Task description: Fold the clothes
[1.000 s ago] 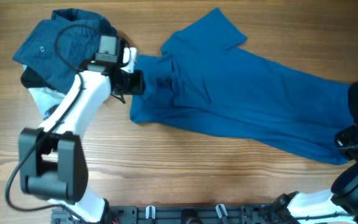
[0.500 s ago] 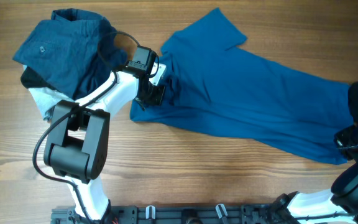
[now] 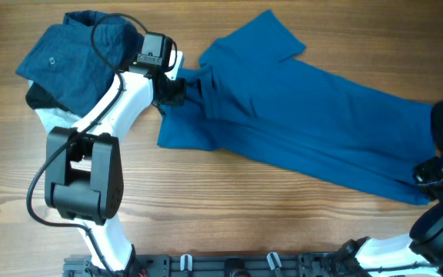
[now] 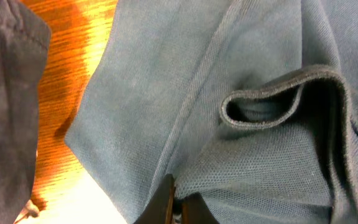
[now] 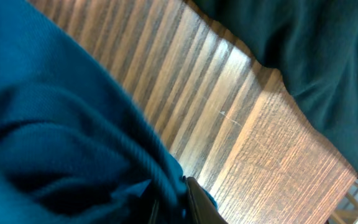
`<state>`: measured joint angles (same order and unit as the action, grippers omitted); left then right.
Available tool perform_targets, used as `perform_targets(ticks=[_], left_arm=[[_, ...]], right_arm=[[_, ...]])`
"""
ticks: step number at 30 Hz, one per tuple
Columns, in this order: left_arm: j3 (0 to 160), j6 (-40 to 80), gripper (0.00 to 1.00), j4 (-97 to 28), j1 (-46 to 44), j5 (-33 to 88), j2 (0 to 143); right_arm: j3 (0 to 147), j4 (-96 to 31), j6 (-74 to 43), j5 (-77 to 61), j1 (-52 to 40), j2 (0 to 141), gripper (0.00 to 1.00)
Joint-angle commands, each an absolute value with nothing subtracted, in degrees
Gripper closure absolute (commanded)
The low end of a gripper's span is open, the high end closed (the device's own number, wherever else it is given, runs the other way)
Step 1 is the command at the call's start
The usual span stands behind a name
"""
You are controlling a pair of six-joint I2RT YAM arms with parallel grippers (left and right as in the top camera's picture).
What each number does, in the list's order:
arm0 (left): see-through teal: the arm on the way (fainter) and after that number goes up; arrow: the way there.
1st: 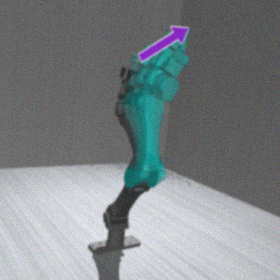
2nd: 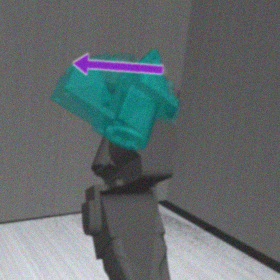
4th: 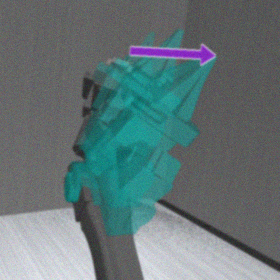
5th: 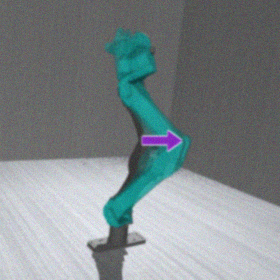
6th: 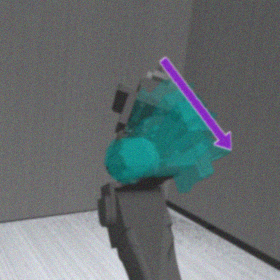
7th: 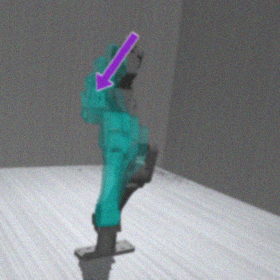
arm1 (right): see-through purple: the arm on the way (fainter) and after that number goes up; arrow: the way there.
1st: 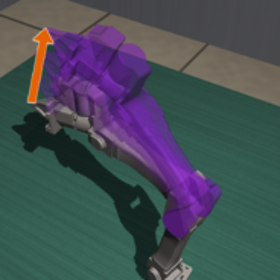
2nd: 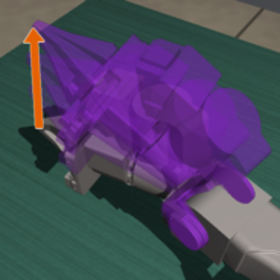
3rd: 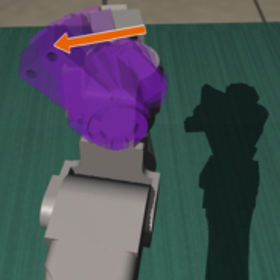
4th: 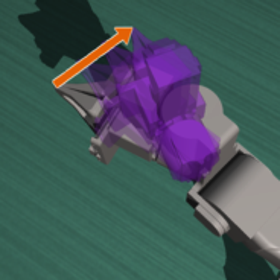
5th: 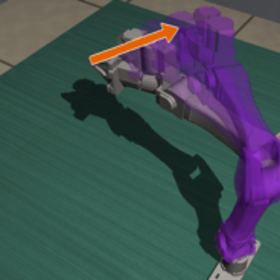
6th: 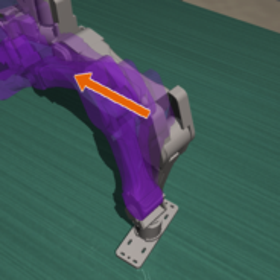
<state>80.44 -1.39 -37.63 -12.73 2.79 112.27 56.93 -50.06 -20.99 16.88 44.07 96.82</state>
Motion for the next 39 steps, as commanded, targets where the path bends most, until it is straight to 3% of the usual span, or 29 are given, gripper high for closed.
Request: perform_targets(ticks=[1,3,6,10,12,16,24,26,28,32,33,34,39], left_arm=[[81.36,-1.26,0.52,-38.35,-12.03,-0.10,110.56],[81.49,-1.26,0.27,-39.88,-12.01,-0.12,110.00],[83.42,-1.23,0.21,-44.12,-11.90,-0.10,107.98],[99.46,-1.26,0.13,-57.98,-12.14,2.63,105.51],[106.50,-2.72,0.14,-58.78,-12.14,9.10,105.54],[107.92,-4.29,0.17,-51.99,-13.34,12.69,107.24],[107.92,-5.54,0.21,-40.53,-18.63,13.54,121.03],[107.92,-5.56,0.16,-38.48,-19.90,10.28,123.09],[107.92,-5.54,0.16,-37.23,-20.43,9.34,123.83],[107.92,-5.54,0.27,-50.24,-20.27,6.90,122.56],[107.92,-5.21,0.35,-54.06,-20.05,6.31,121.67],[107.92,-3.79,0.39,-56.93,-19.86,6.09,120.81],[107.85,6.83,0.36,-73.06,-16.99,5.23,118.54]], right_arm=[[56.53,-49.60,-21.19,20.32,44.34,97.30,0.47],[57.41,-50.02,-21.19,16.62,44.34,97.27,0.38],[60.53,-51.94,-20.23,6.31,44.34,96.77,0.40],[69.41,-56.27,-12.53,-13.37,44.31,90.15,0.43],[74.63,-58.61,-8.21,-26.59,43.97,86.04,0.38],[78.74,-60.27,-7.20,-33.28,39.88,81.69,0.37],[78.63,-60.71,-6.68,-24.10,28.25,81.38,0.31],[78.52,-61.12,-9.21,-20.10,27.81,81.97,0.31],[77.52,-61.89,-9.04,-20.60,27.79,82.81,0.37],[75.22,-64.29,-9.19,-16.36,27.83,85.54,0.45],[74.76,-64.38,-10.00,-13.80,27.97,86.63,0.41],[74.37,-64.40,-12.14,-11.11,28.29,87.66,0.25],[72.62,-64.75,-15.38,-14.09,32.75,94.91,0.20]])
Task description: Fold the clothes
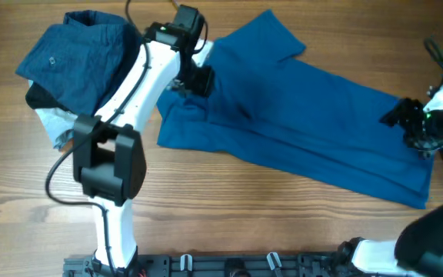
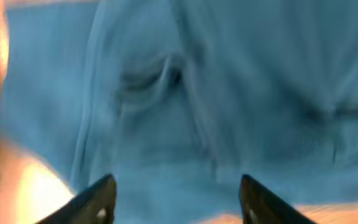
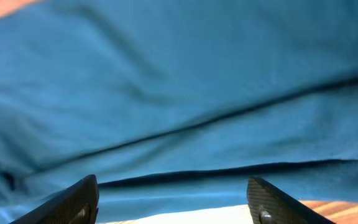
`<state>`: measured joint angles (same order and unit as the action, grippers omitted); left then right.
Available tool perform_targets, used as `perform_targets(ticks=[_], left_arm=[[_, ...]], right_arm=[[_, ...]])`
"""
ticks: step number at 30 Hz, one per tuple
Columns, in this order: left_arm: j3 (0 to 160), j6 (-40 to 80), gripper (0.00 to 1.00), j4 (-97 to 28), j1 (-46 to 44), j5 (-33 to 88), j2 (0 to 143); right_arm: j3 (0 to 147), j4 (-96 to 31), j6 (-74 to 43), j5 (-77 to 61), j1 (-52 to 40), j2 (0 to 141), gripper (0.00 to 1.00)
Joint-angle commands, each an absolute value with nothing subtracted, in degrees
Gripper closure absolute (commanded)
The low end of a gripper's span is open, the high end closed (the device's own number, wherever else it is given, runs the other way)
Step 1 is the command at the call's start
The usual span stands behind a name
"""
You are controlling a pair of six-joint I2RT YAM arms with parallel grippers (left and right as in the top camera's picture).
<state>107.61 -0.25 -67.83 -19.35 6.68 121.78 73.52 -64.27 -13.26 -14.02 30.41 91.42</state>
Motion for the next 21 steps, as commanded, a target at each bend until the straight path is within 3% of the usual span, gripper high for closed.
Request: perform_targets(ticks=[1,4,12,14,15,19,21], left_arm=[[107.00,8.25,0.37,-76.34,-15.57,5.26,118.85],[102.02,9.56,0.39,-78.67,-11.81,5.28,118.85],[84.90,9.45,0.25,-60.99,-8.54,13.06,118.85],[82.24,9.45,0.21,-57.65,-8.80,13.06,118.85],[80.66,9.47,0.25,-56.10,-8.78,13.06,118.85],[77.82,9.47,0.92,-57.01,-8.73,13.04,118.87],[77.82,9.45,0.96,-58.83,-8.60,13.04,118.78]], right_arm=[[72.62,-65.14,-15.20,-13.98,33.78,95.85,0.18],[72.62,-66.30,-13.52,-13.96,36.84,96.38,0.14],[66.22,-62.87,-12.16,-13.10,43.81,96.44,0.09],[62.89,-60.16,-12.60,-13.06,44.86,96.44,0.01],[61.73,-58.98,-13.21,-12.60,45.23,96.44,0.01],[58.72,-56.03,-16.64,-8.84,46.63,96.44,0.04],[58.70,-54.70,-17.19,-6.22,46.92,96.44,0.05]])
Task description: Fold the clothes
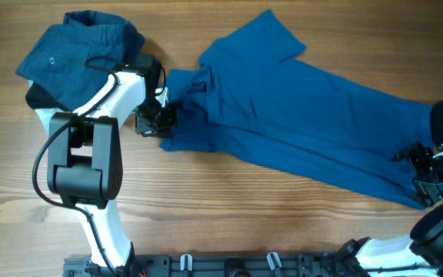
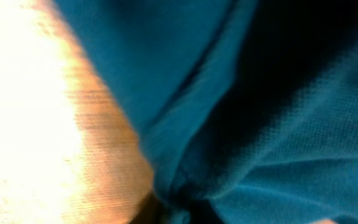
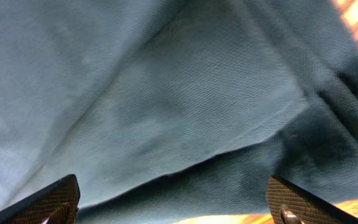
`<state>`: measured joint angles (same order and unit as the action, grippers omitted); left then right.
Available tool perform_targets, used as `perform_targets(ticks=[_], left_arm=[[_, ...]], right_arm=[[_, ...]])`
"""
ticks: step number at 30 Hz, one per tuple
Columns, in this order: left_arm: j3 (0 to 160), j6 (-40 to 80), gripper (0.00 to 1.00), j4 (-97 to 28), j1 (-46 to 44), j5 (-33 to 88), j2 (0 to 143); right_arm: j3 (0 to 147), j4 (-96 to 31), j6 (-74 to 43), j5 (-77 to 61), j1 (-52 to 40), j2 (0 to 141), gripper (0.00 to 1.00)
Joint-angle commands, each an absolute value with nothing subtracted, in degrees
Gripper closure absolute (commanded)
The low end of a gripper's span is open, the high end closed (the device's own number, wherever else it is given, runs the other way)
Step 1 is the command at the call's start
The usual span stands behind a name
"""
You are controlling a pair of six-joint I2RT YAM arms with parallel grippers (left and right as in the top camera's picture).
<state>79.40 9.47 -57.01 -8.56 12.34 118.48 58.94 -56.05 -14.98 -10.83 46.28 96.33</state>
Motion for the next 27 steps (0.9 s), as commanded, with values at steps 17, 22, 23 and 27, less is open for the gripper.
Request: perform_targets(ticks=[17,22,23,27], left_arm=[[76.75,9.74,0.96,-81.14,-2.61,7.40,111.00],[69.38,11.20,0.91,-78.43,-2.68,7.40,105.69],[69.04,11.22,0.83,-77.38,-2.66,7.44,105.32],[69.06,11.44,0.57,-74.08,-2.66,8.99,104.75]], right_arm=[[60.71,-55.96,-22.00,5.98,46.92,98.19,0.25],[63.88,-56.77,-19.35,-0.16,46.92,98.13,0.20],[64.23,-56.77,-19.42,-0.91,46.89,98.13,0.20],[66.96,-57.32,-16.38,-8.97,46.92,97.82,0.19]])
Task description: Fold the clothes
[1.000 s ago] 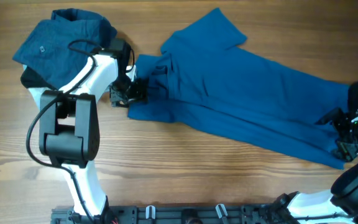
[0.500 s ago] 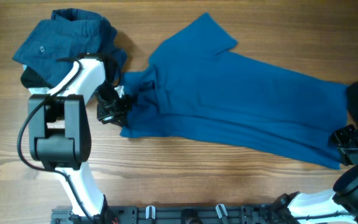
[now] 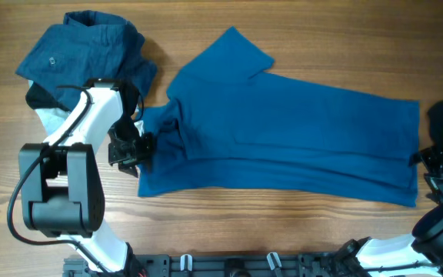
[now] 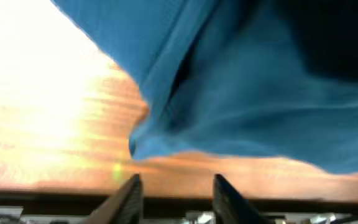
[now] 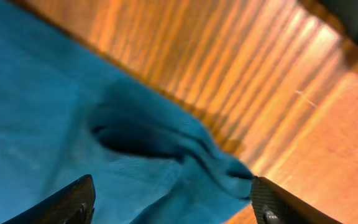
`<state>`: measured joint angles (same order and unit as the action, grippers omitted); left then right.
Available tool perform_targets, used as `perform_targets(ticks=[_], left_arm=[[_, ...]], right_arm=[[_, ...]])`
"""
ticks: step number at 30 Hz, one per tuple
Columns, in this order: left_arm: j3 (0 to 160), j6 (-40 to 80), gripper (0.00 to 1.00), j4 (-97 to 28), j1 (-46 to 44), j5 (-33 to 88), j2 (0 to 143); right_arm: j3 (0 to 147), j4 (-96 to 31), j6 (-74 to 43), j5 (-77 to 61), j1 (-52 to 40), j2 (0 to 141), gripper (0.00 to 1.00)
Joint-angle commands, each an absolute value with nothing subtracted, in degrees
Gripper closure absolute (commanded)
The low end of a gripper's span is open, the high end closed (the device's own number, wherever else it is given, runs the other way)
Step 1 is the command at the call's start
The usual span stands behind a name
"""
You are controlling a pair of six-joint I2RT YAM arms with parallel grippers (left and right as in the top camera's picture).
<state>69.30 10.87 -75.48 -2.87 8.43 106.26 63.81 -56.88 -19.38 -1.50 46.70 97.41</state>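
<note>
A blue short-sleeved shirt (image 3: 283, 131) lies spread flat across the table, sleeve end to the left and hem to the right. My left gripper (image 3: 133, 150) sits at the shirt's lower left edge. In the left wrist view the left gripper (image 4: 178, 200) is open over bare wood, with the blue cloth (image 4: 241, 93) just beyond its fingertips. My right gripper (image 3: 431, 163) is at the hem's right end. In its wrist view the right gripper (image 5: 173, 205) is wide open, with a rumpled hem corner (image 5: 185, 155) lying between the fingers.
A heap of darker blue clothes (image 3: 75, 50) sits at the back left, with a black piece (image 3: 37, 96) and a pale piece (image 3: 52, 119) under it. A metal rail (image 3: 244, 265) runs along the table's front edge. The right arm's black body stands at the right edge.
The left gripper, then shut on the shirt's left edge, is now open and nearer the front. The shirt lies further left and flatter, its hem straight. The right gripper is still open.
Both grippers were shut on the shirt, the left at its sleeve end and the right at the hem corner. Then both were open above it. Then the left was shut on the left edge. Now the shirt lies flatter and further left, both grippers open.
</note>
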Motion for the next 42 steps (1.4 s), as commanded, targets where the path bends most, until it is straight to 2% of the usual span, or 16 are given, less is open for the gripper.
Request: perform_targets(ticks=[1,4,7,8,11,14,17,21,25,30,34,42], left_arm=[[69.06,11.42,0.55,-73.69,-2.66,9.02,104.75],[69.23,11.40,0.50,-72.66,-2.66,9.58,104.25],[71.75,11.42,0.29,-73.76,-2.66,9.82,103.09],[73.43,11.42,0.25,-74.61,-2.66,9.82,102.37],[79.83,11.40,0.19,-77.01,-2.68,9.78,98.74],[86.08,10.52,0.00,-77.17,-2.79,9.80,92.88],[89.45,9.02,0.00,-73.97,-2.79,13.98,89.30],[89.65,4.97,0.00,-62.70,-4.58,24.47,87.74],[89.65,4.67,0.00,-50.26,-10.50,23.97,92.82],[89.71,1.52,0.00,-36.25,-15.53,17.32,106.50],[92.73,0.40,0.00,-22.48,-15.92,14.50,121.43],[94.11,0.16,0.00,-5.96,-16.03,9.45,134.08]], right_arm=[[67.90,-57.93,-16.14,-10.39,46.89,97.51,0.18],[69.87,-58.59,-14.81,-16.21,46.89,95.88,0.17],[70.85,-58.74,-10.26,-24.91,46.89,92.62,0.16],[71.05,-59.05,-8.97,-26.22,46.89,91.26,0.13],[71.09,-59.02,-6.92,-26.46,46.89,86.46,0.12],[71.09,-57.12,-4.54,-28.29,46.81,81.36,0.11],[71.07,-55.88,-4.71,-28.75,46.78,78.74,0.09],[70.81,-56.16,-6.02,-29.23,46.13,80.20,0.09],[70.83,-56.01,-4.99,-30.94,43.20,80.38,0.09],[70.81,-57.30,-4.03,-31.79,37.50,80.38,0.09],[70.81,-57.95,-4.03,-31.07,32.64,80.40,0.08],[70.76,-63.05,-4.05,-25.43,29.52,80.42,0.07]])
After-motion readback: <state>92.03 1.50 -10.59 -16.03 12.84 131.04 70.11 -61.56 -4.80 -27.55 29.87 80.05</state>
